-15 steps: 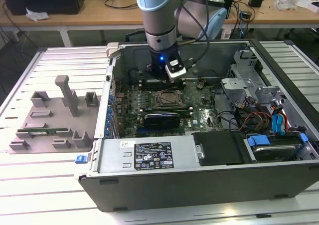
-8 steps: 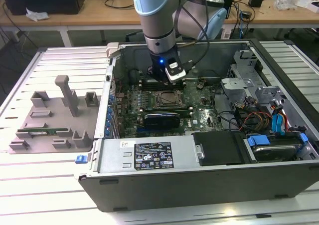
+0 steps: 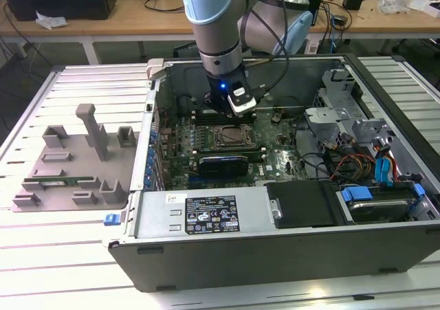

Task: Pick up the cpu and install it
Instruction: 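Install the first cpu locking lever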

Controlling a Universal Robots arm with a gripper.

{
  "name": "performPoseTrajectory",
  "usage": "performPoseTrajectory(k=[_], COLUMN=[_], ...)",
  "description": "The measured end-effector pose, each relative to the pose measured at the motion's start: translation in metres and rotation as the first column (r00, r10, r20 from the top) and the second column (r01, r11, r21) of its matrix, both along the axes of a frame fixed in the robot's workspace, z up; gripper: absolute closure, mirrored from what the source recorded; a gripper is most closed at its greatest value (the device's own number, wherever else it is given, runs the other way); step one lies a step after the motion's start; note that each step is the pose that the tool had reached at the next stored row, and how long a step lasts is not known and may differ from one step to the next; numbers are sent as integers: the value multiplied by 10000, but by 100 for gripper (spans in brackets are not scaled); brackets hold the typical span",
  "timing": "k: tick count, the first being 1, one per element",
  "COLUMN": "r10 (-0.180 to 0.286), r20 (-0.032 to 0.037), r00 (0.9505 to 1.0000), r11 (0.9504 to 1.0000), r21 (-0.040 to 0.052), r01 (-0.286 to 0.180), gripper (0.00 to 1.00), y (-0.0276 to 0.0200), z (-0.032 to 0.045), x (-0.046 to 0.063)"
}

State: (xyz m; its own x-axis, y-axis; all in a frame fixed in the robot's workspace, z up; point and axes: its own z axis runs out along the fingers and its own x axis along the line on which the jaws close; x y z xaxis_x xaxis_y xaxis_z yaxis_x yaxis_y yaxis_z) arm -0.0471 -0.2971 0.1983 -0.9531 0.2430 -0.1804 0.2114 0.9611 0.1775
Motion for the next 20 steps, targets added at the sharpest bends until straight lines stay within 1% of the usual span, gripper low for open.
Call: performPoseTrajectory(k=[3,4,5,6,7,8,9,10,13,14,15,16,17,18,19,20], r10=[0,0,0,0,-3,-7,-12,-21,-46,-50,-55,-58,-61,-66,-72,-77], r20=[0,0,0,0,0,-4,-13,-31,-105,-160,-236,-323,-436,-582,-923,-1184], r00=[10000,10000,10000,10000,10000,10000,10000,10000,9999,9999,9997,9995,9990,9983,9957,9929], r11=[9999,9998,9997,9994,9988,9981,9970,9949,9877,9833,9790,9764,9741,9725,9703,9695], r21=[-134,-208,-263,-338,-487,-609,-778,-1011,-1564,-1820,-2039,-2158,-2260,-2329,-2415,-2443], r01=[0,0,0,0,3,7,11,18,29,20,6,-13,-39,-72,-154,-216], gripper=[89,89,89,89,89,89,89,89,89,89,89,89,89,89,89,89], y=[0,0,0,0,0,0,0,0,-1,-1,-1,-2,-2,-2,-2,-2], z=[63,107,135,156,172,177,180,181,182,181,181,182,181,181,181,180], x=[0,0,0,0,2,4,6,8,8,9,8,9,9,11,19,25])
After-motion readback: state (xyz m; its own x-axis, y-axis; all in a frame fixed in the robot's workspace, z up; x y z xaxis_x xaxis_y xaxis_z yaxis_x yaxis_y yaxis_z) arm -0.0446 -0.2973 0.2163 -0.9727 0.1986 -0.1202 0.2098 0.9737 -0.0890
